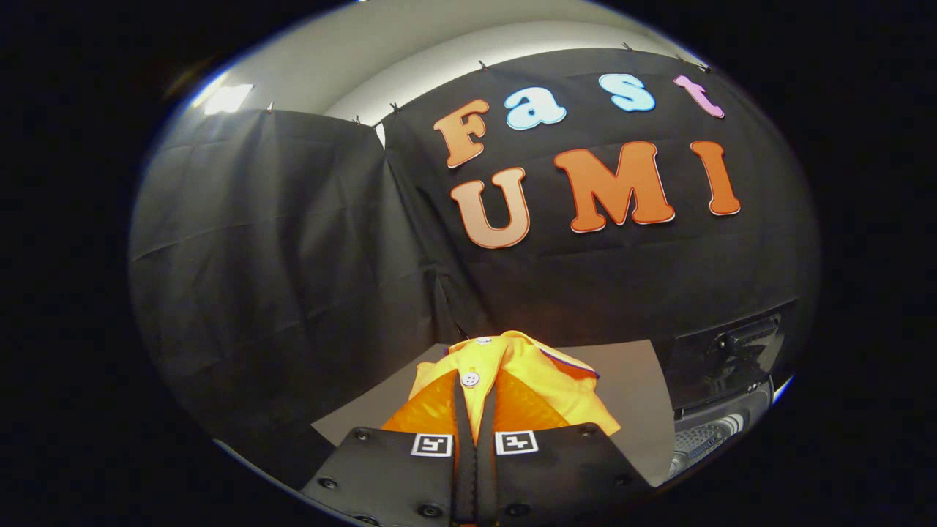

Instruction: Put the clothes into the washing machine and then close the washing machine lid.

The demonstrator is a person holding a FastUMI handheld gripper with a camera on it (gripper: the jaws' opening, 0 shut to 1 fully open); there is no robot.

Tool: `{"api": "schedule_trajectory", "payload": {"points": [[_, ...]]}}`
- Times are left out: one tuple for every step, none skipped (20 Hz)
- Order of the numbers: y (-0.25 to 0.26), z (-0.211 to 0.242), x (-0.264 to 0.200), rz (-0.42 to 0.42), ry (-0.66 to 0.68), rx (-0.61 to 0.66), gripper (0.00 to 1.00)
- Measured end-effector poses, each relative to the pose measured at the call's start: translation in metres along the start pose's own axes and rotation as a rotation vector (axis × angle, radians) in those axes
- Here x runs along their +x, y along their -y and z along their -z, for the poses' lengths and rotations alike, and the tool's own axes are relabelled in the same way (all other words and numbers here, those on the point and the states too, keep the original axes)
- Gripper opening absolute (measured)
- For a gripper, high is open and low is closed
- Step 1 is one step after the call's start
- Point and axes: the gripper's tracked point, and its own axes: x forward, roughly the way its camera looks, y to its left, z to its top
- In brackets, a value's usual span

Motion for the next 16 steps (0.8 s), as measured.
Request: {"api": "schedule_trajectory", "payload": {"points": [[-0.001,-0.009,-0.004,-0.002,0.016,-0.003,0.08],[0.0,-0.017,-0.008,-0.003,0.033,-0.005,0.08],[0.0,-0.024,-0.012,-0.006,0.045,-0.007,0.08],[0.0,-0.034,-0.018,-0.007,0.063,-0.01,0.08],[0.002,-0.043,-0.024,-0.005,0.084,-0.011,0.08],[0.004,-0.052,-0.031,-0.007,0.096,-0.012,0.08],[0.007,-0.062,-0.038,-0.006,0.117,-0.01,0.08],[0.011,-0.071,-0.045,-0.005,0.13,-0.009,0.08],[0.016,-0.08,-0.052,-0.003,0.142,-0.007,0.08],[0.021,-0.088,-0.059,-0.001,0.153,-0.005,0.08],[0.027,-0.095,-0.066,-0.001,0.16,-0.006,0.08],[0.034,-0.102,-0.071,0.0,0.165,-0.01,0.08],[0.043,-0.11,-0.077,0.0,0.174,-0.011,0.08],[0.053,-0.117,-0.083,0.003,0.183,-0.009,0.08],[0.065,-0.124,-0.088,0.008,0.188,-0.007,0.08],[0.076,-0.129,-0.094,0.016,0.188,-0.008,0.08]]}}
